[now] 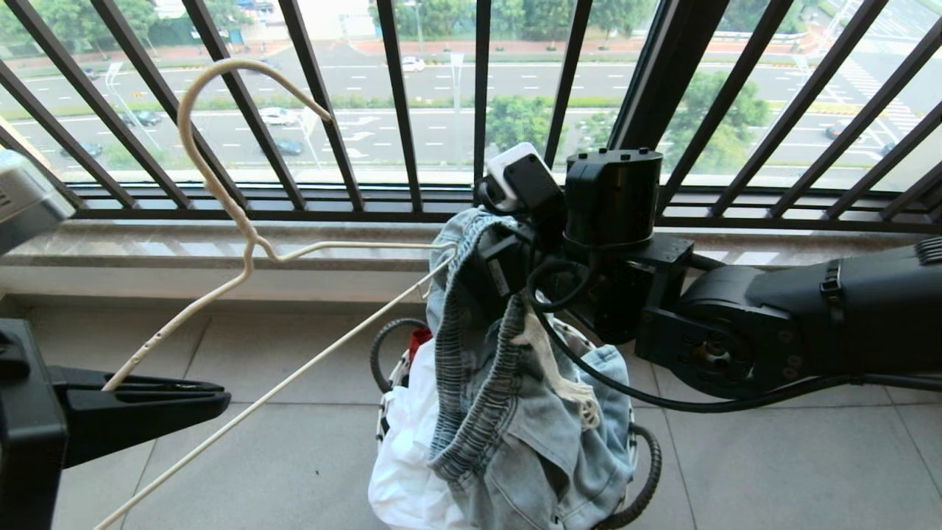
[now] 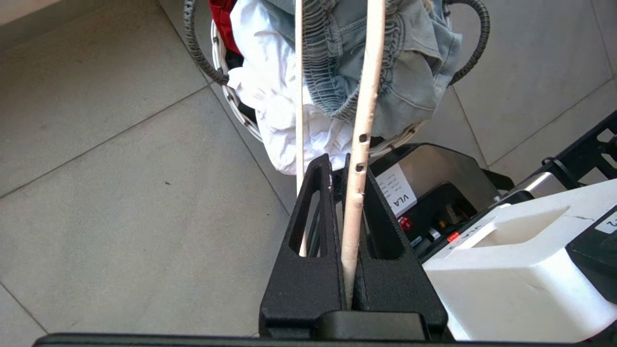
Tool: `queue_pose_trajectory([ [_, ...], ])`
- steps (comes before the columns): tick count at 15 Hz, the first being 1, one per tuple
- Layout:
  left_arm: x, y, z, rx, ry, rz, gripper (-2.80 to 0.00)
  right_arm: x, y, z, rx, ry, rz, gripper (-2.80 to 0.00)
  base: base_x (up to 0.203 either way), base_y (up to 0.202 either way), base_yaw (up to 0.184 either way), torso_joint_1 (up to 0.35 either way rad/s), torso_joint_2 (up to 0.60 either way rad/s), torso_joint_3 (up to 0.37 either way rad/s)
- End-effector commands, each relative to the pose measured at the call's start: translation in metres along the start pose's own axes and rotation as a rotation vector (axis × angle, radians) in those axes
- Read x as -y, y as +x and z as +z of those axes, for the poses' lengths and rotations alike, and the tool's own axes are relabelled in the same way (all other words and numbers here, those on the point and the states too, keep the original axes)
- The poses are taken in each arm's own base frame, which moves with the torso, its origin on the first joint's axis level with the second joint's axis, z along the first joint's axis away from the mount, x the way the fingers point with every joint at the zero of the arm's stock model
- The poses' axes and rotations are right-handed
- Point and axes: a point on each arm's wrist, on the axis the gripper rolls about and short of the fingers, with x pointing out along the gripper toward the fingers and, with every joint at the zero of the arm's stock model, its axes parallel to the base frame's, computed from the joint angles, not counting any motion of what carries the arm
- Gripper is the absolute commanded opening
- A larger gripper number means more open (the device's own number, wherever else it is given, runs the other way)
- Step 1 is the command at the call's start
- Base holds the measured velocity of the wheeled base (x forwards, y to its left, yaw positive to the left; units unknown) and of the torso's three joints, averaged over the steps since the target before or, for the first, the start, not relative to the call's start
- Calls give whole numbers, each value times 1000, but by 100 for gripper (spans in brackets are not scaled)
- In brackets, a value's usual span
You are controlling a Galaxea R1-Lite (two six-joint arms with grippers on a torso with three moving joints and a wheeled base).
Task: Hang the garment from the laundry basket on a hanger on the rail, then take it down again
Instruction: Hang the clothes on the clothes rack
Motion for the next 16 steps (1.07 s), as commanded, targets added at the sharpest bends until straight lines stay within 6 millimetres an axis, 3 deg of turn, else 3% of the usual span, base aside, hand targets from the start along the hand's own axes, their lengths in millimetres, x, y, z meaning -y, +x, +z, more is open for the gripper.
queue_pose_trajectory([
  [1,2,-2,-1,-1,10,-19,-280,2,11,-5,-8,-1,-20,-280,0,0,0,0,0,0],
  [4,7,0,-5,-40,36,-59,-280,5,22,-2,7,8,-42,-280,0,0,0,0,0,0],
  [9,11,35,0,-102,-23,-38,-280,11,17,11,45,26,-54,-280,0,0,0,0,0,0],
  [12,13,63,4,-49,-51,35,-280,19,3,28,84,45,-67,-280,0,0,0,0,0,0],
  [16,17,106,5,-9,-90,157,-280,14,-21,52,131,73,-78,-280,0,0,0,0,0,0],
])
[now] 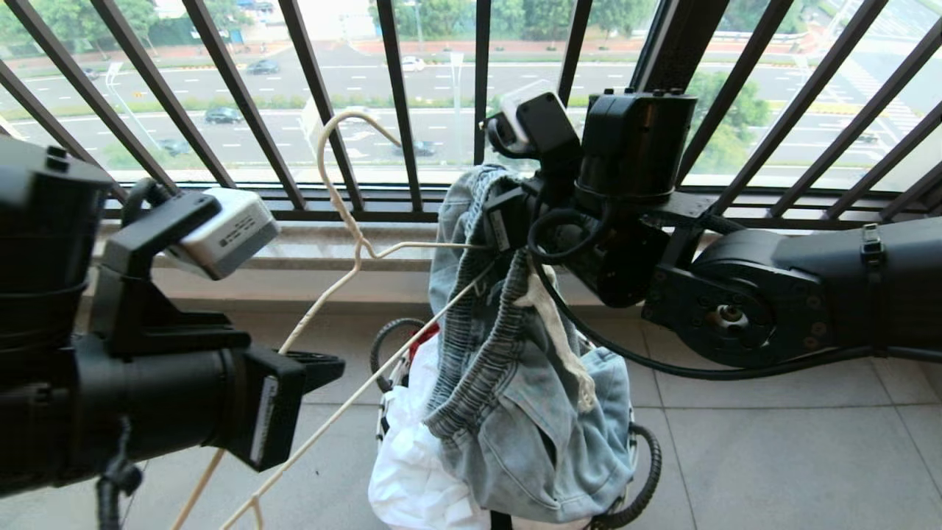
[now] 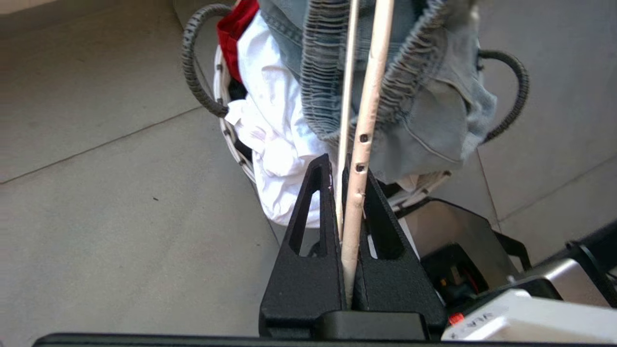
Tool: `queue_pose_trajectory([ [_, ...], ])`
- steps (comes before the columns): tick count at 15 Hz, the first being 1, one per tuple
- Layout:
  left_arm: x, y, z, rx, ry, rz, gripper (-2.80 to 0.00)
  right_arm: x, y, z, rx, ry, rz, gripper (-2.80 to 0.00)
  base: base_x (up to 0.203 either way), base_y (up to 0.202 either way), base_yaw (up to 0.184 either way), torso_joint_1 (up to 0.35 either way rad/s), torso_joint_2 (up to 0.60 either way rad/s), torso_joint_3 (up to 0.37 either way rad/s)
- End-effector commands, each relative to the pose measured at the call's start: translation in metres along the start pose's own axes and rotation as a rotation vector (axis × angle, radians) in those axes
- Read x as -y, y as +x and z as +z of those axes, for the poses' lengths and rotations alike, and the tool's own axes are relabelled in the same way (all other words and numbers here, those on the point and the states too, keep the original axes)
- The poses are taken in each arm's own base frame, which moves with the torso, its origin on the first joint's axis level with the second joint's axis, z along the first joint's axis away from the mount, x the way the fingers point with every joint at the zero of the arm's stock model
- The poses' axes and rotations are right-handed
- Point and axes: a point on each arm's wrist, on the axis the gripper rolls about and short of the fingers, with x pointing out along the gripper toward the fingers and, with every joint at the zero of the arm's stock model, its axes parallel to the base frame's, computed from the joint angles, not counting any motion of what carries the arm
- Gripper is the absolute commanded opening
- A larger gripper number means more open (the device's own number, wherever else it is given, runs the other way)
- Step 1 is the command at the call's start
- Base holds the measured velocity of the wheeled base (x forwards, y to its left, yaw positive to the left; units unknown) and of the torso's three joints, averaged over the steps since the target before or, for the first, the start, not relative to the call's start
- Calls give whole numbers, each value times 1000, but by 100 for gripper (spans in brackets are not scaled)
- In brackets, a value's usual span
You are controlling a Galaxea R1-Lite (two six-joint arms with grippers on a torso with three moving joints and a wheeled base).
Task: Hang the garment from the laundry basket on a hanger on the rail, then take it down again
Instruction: Hang the clothes on the clothes rack
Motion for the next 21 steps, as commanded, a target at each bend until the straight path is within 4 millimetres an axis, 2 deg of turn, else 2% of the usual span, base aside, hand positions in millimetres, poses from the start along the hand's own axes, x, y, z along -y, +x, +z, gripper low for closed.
queue_pose_trajectory([
  [1,7,30,-2,-9,-12,99,-280,0,-17,21,43,26,-13,-280,0,0,0,0,0,0],
  [4,14,38,2,67,-37,218,-280,-1,-27,30,40,42,-70,-280,0,0,0,0,0,0],
  [8,21,47,10,186,-67,328,-280,9,-30,47,63,79,-152,-280,0,0,0,0,0,0],
  [11,20,39,12,207,-71,322,-280,19,-31,50,64,86,-187,-280,0,0,0,0,0,0],
  [16,16,14,19,269,-52,317,-280,34,-30,51,56,83,-222,-280,0,0,0,0,0,0],
  [19,16,17,18,262,-47,339,-280,33,-31,51,55,83,-220,-280,0,0,0,0,0,0],
  [21,17,25,16,254,-41,436,-280,24,-36,55,63,87,-190,-280,0,0,0,0,0,0],
])
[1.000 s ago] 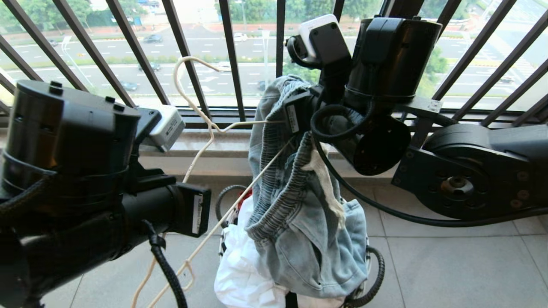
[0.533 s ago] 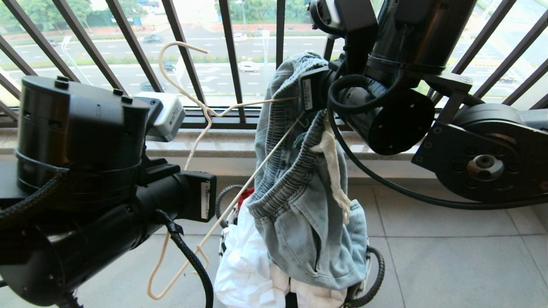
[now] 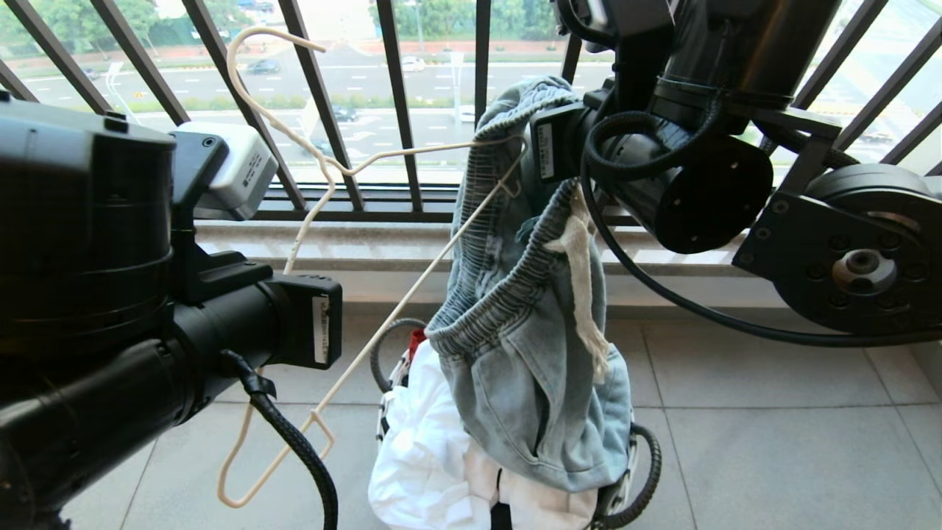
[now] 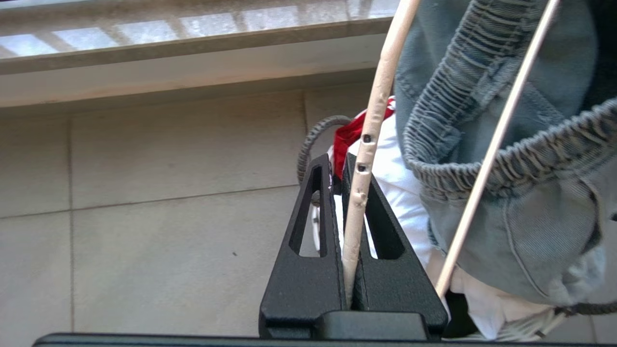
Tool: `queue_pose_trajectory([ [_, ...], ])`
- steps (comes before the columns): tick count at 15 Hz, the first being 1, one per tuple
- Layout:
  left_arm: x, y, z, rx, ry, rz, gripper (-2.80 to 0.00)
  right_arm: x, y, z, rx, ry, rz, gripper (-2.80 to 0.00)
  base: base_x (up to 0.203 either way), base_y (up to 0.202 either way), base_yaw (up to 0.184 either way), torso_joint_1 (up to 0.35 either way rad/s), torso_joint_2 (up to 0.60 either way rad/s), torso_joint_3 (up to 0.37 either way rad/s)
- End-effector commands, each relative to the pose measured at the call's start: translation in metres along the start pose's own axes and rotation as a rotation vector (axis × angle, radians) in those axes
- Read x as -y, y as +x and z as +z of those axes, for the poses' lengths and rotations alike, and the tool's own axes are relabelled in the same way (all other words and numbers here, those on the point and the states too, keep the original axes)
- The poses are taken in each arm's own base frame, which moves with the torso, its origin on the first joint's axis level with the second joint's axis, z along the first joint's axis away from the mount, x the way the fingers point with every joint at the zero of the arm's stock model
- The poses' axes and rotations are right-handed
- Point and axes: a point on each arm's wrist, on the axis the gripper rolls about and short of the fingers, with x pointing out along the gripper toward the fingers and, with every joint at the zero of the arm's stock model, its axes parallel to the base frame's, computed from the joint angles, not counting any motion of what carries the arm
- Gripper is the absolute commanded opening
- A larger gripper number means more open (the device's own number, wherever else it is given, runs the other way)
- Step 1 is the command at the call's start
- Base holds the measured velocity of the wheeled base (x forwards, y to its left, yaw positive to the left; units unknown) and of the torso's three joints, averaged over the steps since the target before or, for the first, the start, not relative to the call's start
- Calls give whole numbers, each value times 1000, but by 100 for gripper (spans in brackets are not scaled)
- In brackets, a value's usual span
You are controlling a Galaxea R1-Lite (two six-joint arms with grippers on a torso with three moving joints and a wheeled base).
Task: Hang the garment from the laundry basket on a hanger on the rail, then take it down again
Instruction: Hang the clothes on the clothes rack
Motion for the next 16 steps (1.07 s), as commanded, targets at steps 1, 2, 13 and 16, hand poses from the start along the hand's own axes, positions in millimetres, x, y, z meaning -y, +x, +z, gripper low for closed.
queue_pose_trajectory([
  [1,4,8,-5,-7,24,93,-280,-9,-7,4,9,7,28,-280,0,0,0,0,0,0],
  [2,6,10,-7,-14,33,93,-280,-14,-10,5,11,8,44,-280,0,0,0,0,0,0],
  [13,15,21,-5,48,-3,126,-280,-59,-48,10,5,36,183,-280,0,0,0,0,0,0],
  [16,17,23,-2,78,-33,121,-280,-69,-72,11,-77,105,293,-280,0,0,0,0,0,0],
])
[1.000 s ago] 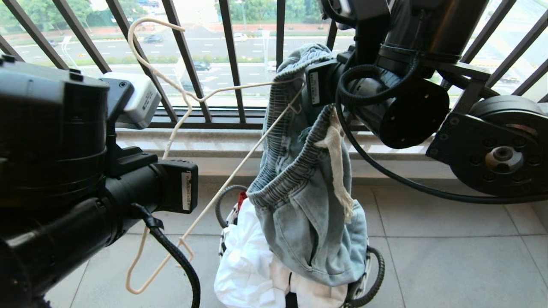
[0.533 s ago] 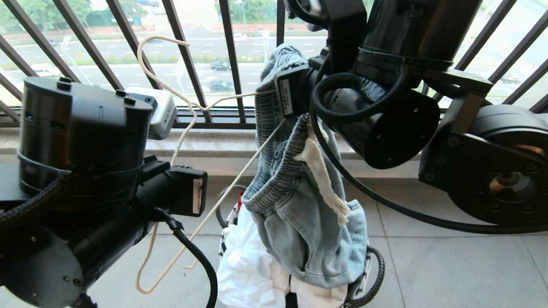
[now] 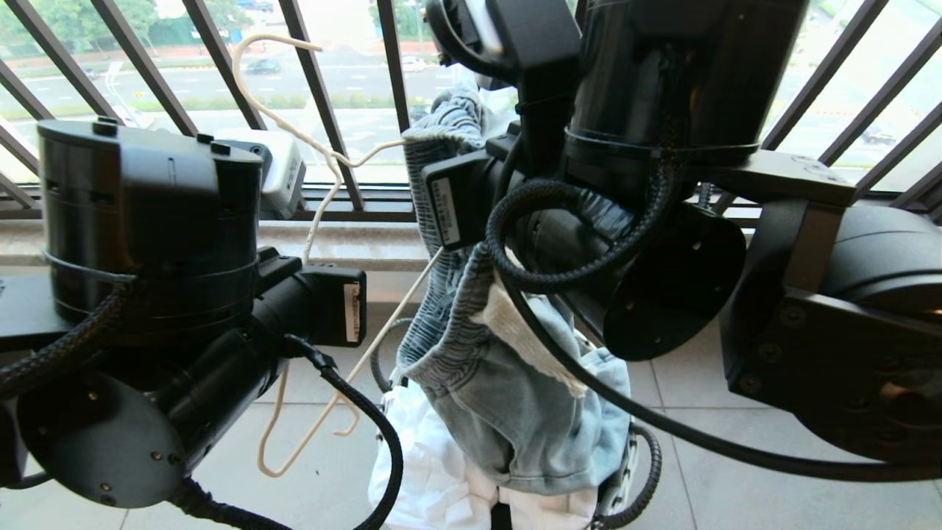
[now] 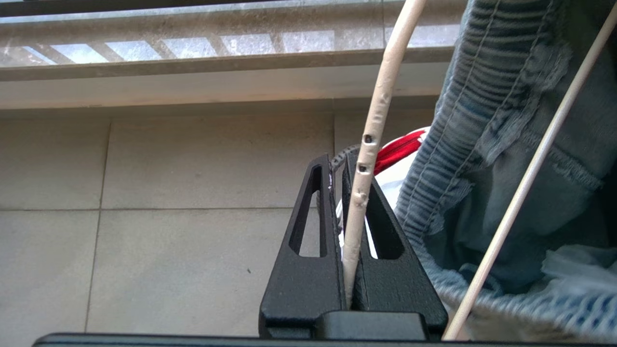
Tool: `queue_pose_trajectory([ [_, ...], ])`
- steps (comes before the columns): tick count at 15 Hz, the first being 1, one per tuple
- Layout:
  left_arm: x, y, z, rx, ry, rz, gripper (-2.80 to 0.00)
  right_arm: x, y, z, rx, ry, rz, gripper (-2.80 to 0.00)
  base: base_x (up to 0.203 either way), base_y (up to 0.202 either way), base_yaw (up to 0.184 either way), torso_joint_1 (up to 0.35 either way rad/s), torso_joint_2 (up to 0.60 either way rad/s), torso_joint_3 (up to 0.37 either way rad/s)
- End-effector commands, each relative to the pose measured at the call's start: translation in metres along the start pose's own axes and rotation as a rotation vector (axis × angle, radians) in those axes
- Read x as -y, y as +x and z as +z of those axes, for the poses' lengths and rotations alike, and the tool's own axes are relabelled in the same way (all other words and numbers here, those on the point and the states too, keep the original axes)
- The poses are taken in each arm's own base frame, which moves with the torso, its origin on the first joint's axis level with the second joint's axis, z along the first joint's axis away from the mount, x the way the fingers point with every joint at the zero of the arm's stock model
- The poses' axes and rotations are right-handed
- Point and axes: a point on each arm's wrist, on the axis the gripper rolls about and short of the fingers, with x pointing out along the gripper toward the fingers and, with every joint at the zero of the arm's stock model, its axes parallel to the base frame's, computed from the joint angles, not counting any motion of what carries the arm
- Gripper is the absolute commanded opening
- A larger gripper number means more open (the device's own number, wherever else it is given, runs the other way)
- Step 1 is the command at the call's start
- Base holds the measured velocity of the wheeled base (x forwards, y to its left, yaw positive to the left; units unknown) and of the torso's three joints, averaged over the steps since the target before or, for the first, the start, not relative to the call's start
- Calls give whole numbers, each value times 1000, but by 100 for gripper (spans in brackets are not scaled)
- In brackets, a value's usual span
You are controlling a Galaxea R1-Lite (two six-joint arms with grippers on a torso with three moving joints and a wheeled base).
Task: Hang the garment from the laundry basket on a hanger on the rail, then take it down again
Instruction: Hang the clothes on the clothes rack
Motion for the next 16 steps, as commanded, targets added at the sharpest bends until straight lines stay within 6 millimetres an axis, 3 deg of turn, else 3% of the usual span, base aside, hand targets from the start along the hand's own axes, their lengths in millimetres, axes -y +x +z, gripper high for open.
queue_pose_trajectory([
  [1,3,2,1,19,-21,0,-280,-4,-16,7,-23,60,90,-280,0,0,0,0,0,0],
  [7,16,8,1,113,-135,-108,-280,-16,-30,17,0,92,225,-280,0,0,0,0,0,0],
  [16,18,8,5,190,-208,-151,-280,-21,-28,17,1,81,255,-280,0,0,0,0,0,0],
])
